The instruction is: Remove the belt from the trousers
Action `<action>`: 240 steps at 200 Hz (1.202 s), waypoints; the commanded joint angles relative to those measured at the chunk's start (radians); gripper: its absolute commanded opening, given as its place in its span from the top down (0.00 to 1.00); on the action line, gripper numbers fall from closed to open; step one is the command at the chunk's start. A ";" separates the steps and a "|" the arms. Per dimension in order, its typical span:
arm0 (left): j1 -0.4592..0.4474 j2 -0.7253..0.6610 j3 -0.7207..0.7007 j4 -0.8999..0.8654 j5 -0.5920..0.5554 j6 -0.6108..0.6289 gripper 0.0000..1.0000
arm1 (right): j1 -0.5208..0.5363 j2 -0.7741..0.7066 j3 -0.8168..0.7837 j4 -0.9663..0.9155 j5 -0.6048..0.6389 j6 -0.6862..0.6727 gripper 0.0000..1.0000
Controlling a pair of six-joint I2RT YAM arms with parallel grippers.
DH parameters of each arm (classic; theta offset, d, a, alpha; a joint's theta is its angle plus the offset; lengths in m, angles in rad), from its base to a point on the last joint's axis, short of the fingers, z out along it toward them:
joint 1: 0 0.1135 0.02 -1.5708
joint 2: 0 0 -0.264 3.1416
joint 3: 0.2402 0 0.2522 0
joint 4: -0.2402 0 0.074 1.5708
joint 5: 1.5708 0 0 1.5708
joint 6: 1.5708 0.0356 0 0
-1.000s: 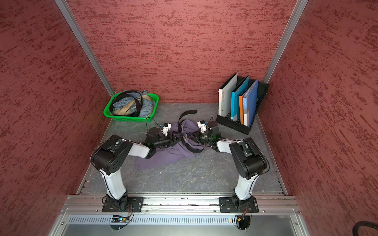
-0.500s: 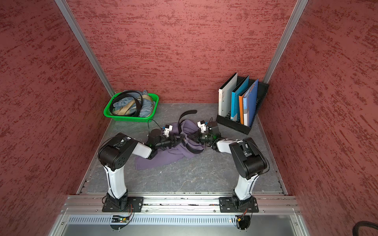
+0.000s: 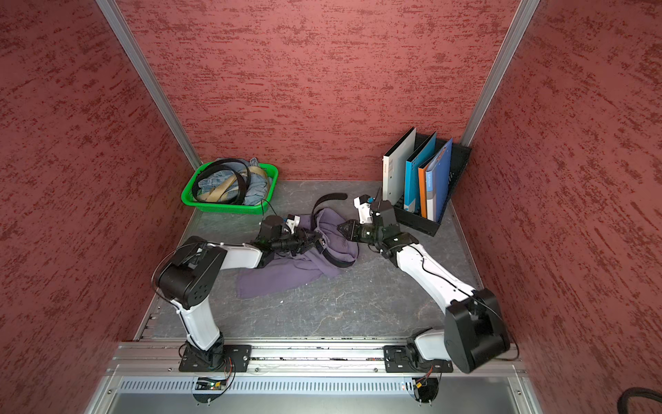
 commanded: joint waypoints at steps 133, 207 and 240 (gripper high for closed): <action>-0.049 -0.092 0.227 -0.632 -0.245 0.143 0.91 | 0.206 0.195 0.059 -0.299 0.130 -0.199 0.83; -0.050 -0.110 0.239 -0.645 -0.223 0.146 0.92 | 0.206 0.301 0.044 -0.165 0.105 -0.173 0.82; -0.049 -0.109 0.246 -0.663 -0.216 0.156 1.00 | 0.204 0.298 0.058 -0.143 0.124 -0.180 0.81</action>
